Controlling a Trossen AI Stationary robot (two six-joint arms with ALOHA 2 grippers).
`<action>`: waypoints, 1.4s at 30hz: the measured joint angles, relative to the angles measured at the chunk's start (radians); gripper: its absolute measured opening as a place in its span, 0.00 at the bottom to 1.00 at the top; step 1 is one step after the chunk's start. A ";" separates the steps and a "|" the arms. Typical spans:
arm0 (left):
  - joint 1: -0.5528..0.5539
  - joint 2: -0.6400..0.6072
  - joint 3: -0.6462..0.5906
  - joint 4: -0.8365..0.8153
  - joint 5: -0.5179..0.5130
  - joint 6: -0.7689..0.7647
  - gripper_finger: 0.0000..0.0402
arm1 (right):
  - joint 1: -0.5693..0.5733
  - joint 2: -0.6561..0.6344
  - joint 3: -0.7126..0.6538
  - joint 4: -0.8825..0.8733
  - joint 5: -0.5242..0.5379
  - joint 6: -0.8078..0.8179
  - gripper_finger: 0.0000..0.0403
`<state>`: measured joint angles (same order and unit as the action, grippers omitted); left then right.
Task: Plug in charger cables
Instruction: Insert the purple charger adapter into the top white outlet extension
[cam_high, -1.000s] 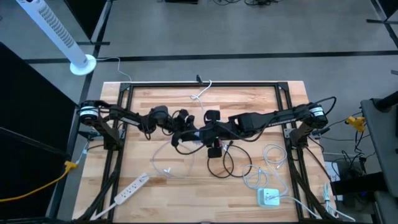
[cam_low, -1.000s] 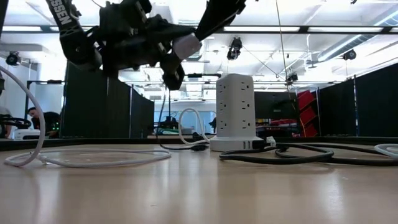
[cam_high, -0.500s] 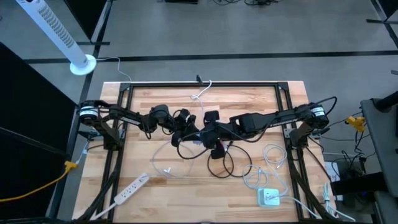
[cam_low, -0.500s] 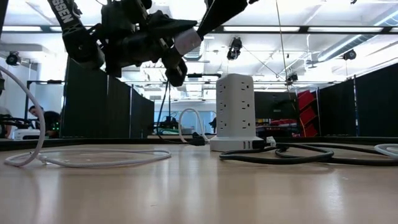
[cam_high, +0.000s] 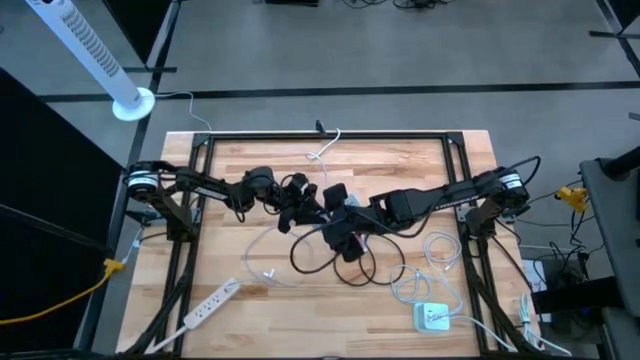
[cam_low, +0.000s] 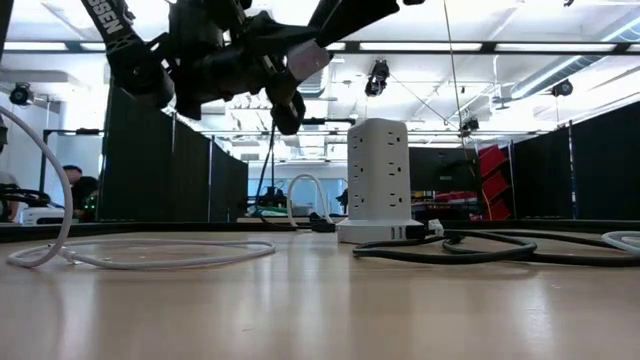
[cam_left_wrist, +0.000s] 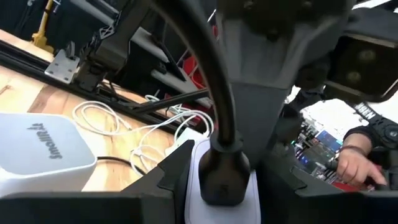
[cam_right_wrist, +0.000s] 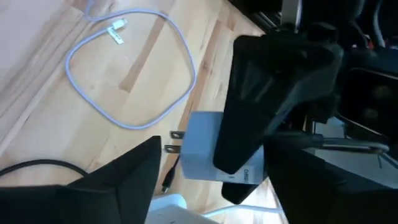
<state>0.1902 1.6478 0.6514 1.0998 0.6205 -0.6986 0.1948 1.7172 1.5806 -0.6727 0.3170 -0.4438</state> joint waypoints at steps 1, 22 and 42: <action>0.000 0.000 0.004 -0.001 0.000 -0.007 0.29 | -0.001 0.001 0.000 0.000 0.009 0.006 0.70; 0.000 0.000 0.010 0.014 0.014 -0.139 0.29 | 0.010 0.001 0.000 -0.006 0.135 0.236 0.48; -0.005 -0.002 0.011 0.018 0.040 -0.050 0.51 | 0.030 -0.067 0.000 -0.062 0.131 0.342 0.48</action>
<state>0.1852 1.6459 0.6625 1.1175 0.6610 -0.7491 0.2244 1.6499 1.5806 -0.7347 0.4478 -0.1019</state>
